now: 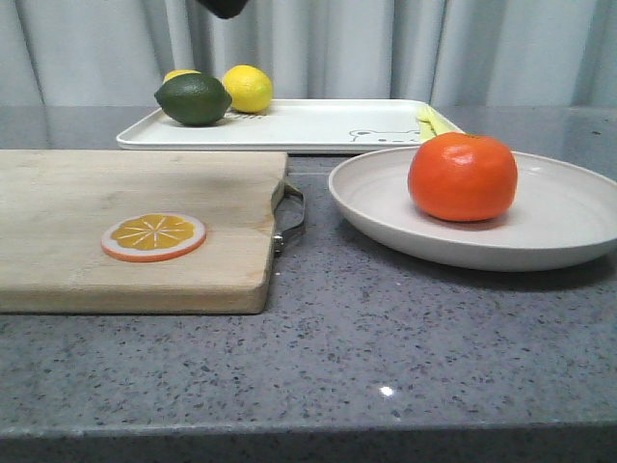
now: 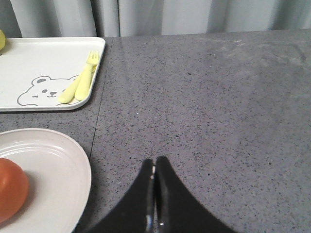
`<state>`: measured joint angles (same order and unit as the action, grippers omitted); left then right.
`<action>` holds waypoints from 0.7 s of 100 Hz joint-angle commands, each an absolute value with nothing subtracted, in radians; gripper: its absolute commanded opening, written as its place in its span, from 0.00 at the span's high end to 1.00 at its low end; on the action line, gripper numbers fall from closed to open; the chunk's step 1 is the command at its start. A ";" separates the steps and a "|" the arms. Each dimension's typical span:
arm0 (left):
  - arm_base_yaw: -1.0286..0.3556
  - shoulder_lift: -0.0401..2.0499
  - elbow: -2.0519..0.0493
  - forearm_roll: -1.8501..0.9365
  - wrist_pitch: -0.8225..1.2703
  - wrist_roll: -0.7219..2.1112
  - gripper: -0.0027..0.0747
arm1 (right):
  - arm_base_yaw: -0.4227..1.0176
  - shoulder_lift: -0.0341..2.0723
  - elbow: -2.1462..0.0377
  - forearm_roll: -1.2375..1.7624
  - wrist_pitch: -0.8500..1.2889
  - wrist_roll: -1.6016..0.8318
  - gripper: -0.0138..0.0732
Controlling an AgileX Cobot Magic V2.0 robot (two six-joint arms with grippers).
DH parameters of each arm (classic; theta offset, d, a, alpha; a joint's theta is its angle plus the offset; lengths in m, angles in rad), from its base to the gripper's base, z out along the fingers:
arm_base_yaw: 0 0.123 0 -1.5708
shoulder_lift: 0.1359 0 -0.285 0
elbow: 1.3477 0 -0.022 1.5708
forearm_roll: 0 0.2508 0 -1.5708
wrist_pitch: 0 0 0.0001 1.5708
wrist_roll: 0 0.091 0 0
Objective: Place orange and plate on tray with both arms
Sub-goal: 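Open the left gripper to release the orange and withdraw upward, then move the right gripper toward the plate rim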
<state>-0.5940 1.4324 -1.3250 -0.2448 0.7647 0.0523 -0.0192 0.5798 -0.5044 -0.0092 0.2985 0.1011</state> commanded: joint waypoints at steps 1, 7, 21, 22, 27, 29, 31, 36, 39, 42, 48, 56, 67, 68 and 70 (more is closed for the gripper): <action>-0.581 1.332 -1.271 -0.259 0.671 0.035 0.99 | -0.024 0.588 -0.542 -0.008 0.228 0.094 0.91; -0.580 1.280 -1.213 -0.257 0.639 0.035 0.99 | -0.024 0.588 -0.542 -0.008 0.228 0.094 0.91; -0.580 1.162 -1.079 -0.261 0.573 0.016 0.99 | -0.024 0.588 -0.542 -0.008 0.228 0.094 0.91; -0.580 1.157 -1.066 -0.259 0.571 0.013 0.99 | -0.024 0.588 -0.542 -0.008 0.228 0.094 0.91; -0.580 1.116 -1.023 -0.258 0.551 0.009 0.99 | -0.024 0.588 -0.542 -0.008 0.229 0.094 0.91; -0.580 1.098 -1.005 -0.258 0.549 0.009 0.99 | -0.024 0.588 -0.542 -0.008 0.229 0.094 0.91; -0.580 1.080 -0.986 -0.257 0.544 0.009 0.99 | -0.024 0.588 -0.542 -0.008 0.229 0.094 0.91; -0.580 1.038 -0.944 -0.257 0.539 0.009 0.99 | -0.024 0.588 -0.542 -0.008 0.229 0.094 0.91; -0.580 1.012 -0.922 -0.255 0.539 0.009 0.99 | -0.024 0.588 -0.542 -0.008 0.230 0.094 0.91; -0.580 0.980 -0.899 -0.255 0.537 0.009 0.99 | -0.024 0.588 -0.542 -0.008 0.230 0.094 0.91; -0.580 0.927 -0.851 -0.255 0.532 0.009 0.99 | -0.024 0.588 -0.542 -0.008 0.232 0.094 0.91; -0.580 0.849 -0.794 -0.255 0.521 0.009 0.99 | -0.024 0.588 -0.542 -0.008 0.240 0.094 0.91; -0.580 0.755 -0.722 -0.253 0.518 0.009 0.99 | -0.024 0.588 -0.542 -0.008 0.245 0.094 0.91; -0.580 0.743 -0.717 -0.253 0.518 0.009 0.99 | -0.024 0.588 -0.542 -0.008 0.247 0.094 0.91; -0.580 0.726 -0.704 -0.253 0.518 0.009 0.99 | -0.024 0.588 -0.542 -0.008 0.247 0.094 0.91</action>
<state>-0.5819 0.7923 -0.7194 -0.2448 0.5920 0.0176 -0.0192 0.5798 -0.5044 -0.0092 0.3120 0.1011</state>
